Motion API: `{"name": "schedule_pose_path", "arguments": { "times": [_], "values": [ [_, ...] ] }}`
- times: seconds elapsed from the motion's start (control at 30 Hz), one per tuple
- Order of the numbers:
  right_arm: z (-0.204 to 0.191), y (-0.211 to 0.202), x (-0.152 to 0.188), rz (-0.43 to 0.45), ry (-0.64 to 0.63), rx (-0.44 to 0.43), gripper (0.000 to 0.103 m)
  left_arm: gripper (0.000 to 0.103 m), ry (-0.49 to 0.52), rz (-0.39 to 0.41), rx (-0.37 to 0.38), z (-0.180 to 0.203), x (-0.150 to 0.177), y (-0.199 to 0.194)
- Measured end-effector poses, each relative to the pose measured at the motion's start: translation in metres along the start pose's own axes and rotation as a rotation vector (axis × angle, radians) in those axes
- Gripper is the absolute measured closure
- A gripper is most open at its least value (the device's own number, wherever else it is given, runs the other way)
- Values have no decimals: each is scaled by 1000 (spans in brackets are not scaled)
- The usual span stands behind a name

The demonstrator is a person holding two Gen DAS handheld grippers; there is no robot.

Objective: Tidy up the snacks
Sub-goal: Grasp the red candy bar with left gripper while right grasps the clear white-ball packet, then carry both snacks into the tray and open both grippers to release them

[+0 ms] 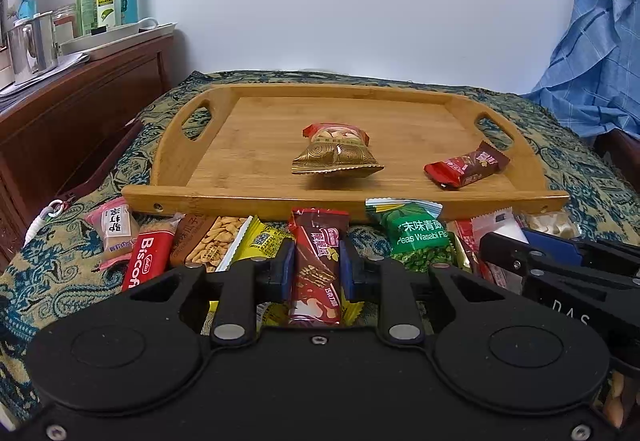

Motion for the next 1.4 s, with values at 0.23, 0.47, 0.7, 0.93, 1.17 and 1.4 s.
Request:
{"name": "schedule_pose_path", "arguments": {
  "times": [0.23,0.47,0.7,0.93,1.17,1.4],
  "values": [
    [2,-8,-5,21,4,4,66,81,-1,18,-5,1,-8,-7],
    [4,-16,-13,57,6,12,67,81,6,59,0,4,-21,-17],
    [10,-23,-22,95,36,23,67,81,6,76,-6,2,-30,-19],
    [19,-28,-36,135,58,34,67,81,2,93,-27,-10,-50,-13],
    [31,-16,-60,157,81,42,67,81,11,120,-15,-18,-75,5],
    [40,19,-88,157,76,39,67,81,25,113,-12,-28,-98,45]
  ]
}}
Point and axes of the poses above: each gripper's, at about its wrist camera, not at the fingertips, and y roughly the way its jaws point, z to its right, x to its underside, the point moved 10 cm from there along y, roughly the way its jaws point, and after that the axes turned 13 degrees about z, right-handed, at the moved point
